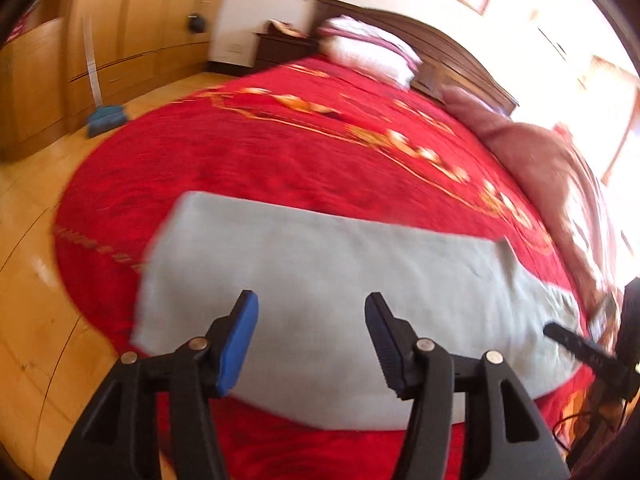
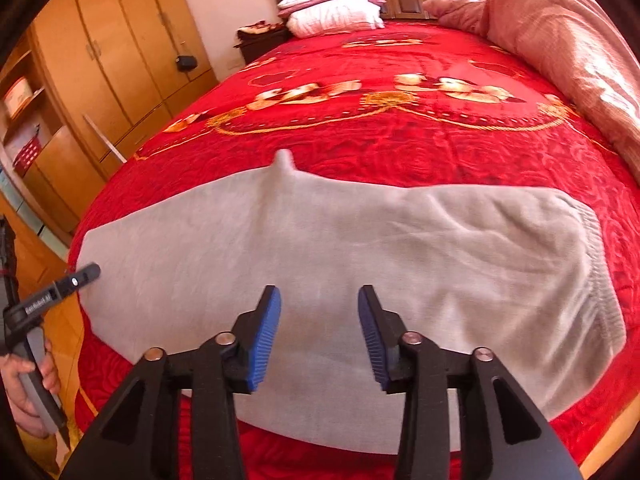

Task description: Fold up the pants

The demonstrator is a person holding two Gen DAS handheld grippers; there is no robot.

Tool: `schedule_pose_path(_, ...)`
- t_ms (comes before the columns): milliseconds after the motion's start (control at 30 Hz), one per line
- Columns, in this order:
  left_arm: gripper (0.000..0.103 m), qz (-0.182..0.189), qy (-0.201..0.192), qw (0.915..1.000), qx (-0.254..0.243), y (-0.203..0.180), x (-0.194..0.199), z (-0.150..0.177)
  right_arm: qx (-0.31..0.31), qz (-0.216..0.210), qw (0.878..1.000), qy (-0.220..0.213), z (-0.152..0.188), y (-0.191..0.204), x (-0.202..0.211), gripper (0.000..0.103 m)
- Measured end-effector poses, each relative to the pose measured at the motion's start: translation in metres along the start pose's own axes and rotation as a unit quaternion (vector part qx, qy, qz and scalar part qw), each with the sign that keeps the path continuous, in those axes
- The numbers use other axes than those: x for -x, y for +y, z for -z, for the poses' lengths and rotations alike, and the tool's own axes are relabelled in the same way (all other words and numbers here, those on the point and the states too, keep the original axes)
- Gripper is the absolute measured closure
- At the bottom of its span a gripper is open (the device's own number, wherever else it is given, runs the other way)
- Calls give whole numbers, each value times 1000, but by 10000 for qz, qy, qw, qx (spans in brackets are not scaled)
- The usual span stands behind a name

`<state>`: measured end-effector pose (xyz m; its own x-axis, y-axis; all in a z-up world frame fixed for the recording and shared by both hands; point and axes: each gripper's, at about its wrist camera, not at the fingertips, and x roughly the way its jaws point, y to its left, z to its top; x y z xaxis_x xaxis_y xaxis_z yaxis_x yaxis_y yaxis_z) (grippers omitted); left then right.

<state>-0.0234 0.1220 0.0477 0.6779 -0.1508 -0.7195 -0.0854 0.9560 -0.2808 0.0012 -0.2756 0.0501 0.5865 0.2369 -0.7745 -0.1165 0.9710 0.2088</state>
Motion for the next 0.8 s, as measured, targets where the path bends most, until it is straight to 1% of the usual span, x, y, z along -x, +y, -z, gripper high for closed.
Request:
schedule_pose_path(33,44,47,103,9999,-106,-13,-9,0,-44,28,10000,4,1,-4,0,59)
schedule_pose_path(100,43,106,256,9994,-207,-25,-21,3,-192,119,9997,76,5,-16,-5,59)
schedule_pose_path(133,39,97,345,9990,-260,-32,-28,6,-251,161,9995,112,7,-21,-7,59)
schedule_pose_path(167,36,-15,400,9986,-345,-38,-36,10,-294,163,9994,122,8,-25,-9,59)
schedule_pose_path(200,32,-100,410,9981,-438,-42,-42,13,-336,111,9993,100,10,-29,-10,59)
schedule_pose_path(233,31,-234,419,9971,-590,-47,-48,16,-376,30,9993,50,12,-33,-10,59)
schedule_pose_path(267,26,-293,416,9965,-668,-52,-51,17,-431,-24,9991,4,13,-36,-9,59)
schedule_pose_path(333,15,-313,462,9949,-844,-58,-55,19,-476,-39,9989,-27,13,-38,-7,59)
schedule_pose_path(400,12,-326,481,9941,-918,-60,-58,21,-454,24,9990,-52,13,-40,-4,59)
schedule_pose_path(533,10,-313,413,9944,-918,-58,-57,25,-468,119,9988,-94,15,-43,5,59)
schedule_pose_path(667,9,-266,381,9948,-908,-56,-55,27,-563,242,9978,-250,21,-56,24,58)
schedule_pose_path(767,7,-220,371,9949,-917,-56,-56,27,-720,480,9955,-398,26,-71,40,49)
schedule_pose_path(800,6,-211,371,9948,-922,-56,-56,28,-810,551,9941,-464,30,-79,46,48)
